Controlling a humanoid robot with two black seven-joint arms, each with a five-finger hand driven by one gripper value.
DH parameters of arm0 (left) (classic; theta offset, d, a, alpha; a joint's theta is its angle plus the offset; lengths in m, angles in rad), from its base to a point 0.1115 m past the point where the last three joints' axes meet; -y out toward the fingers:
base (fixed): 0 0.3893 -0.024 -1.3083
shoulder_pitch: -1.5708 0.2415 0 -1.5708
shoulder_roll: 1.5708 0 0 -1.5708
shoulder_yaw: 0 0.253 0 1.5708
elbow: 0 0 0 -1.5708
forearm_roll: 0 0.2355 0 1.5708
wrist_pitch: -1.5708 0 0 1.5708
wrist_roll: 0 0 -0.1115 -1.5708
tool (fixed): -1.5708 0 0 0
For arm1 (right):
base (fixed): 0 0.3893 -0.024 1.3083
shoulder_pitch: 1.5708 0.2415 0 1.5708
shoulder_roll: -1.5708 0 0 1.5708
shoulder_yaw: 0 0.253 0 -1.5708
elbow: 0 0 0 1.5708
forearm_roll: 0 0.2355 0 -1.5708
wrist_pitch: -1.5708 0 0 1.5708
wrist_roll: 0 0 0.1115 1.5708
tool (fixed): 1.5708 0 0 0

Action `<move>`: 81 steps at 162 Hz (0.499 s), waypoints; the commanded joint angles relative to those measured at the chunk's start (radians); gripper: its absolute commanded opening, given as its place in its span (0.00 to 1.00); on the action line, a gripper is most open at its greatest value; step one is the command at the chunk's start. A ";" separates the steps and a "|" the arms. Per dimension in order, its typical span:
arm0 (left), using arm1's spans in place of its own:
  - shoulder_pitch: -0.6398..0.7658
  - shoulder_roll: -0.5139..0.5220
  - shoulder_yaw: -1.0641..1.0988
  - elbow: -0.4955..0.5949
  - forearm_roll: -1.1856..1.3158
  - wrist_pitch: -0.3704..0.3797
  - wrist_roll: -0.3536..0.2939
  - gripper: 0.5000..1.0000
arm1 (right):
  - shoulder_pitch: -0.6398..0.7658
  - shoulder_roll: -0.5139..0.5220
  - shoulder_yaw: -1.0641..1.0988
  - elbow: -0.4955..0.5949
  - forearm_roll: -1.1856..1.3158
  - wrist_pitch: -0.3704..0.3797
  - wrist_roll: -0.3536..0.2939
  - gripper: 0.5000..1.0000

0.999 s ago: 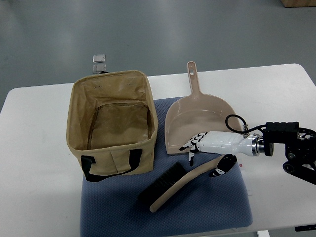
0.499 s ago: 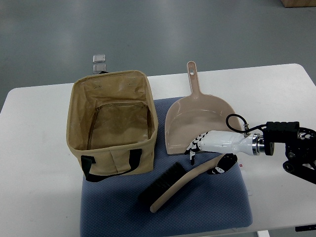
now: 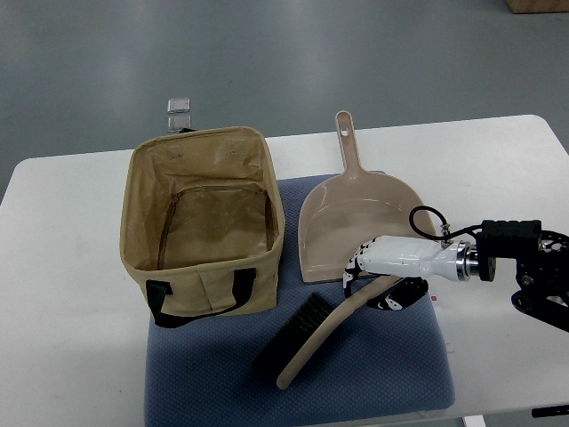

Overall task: Put pink broom in yellow bag with right hand
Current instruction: 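Close the right hand fingers around the beige brush handle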

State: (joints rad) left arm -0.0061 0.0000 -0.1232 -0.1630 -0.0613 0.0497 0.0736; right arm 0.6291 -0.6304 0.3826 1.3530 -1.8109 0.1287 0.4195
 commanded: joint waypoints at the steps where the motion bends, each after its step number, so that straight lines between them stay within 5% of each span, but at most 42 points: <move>1: 0.000 0.000 -0.001 -0.001 0.000 -0.001 0.000 1.00 | -0.006 0.000 0.002 0.000 0.002 -0.001 0.001 0.27; 81: 0.000 0.000 0.000 0.000 0.000 -0.001 0.000 1.00 | -0.011 0.003 0.015 -0.003 0.018 -0.006 0.002 0.16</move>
State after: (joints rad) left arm -0.0061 0.0000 -0.1228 -0.1629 -0.0613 0.0497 0.0736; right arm 0.6211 -0.6302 0.3939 1.3515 -1.7954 0.1247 0.4220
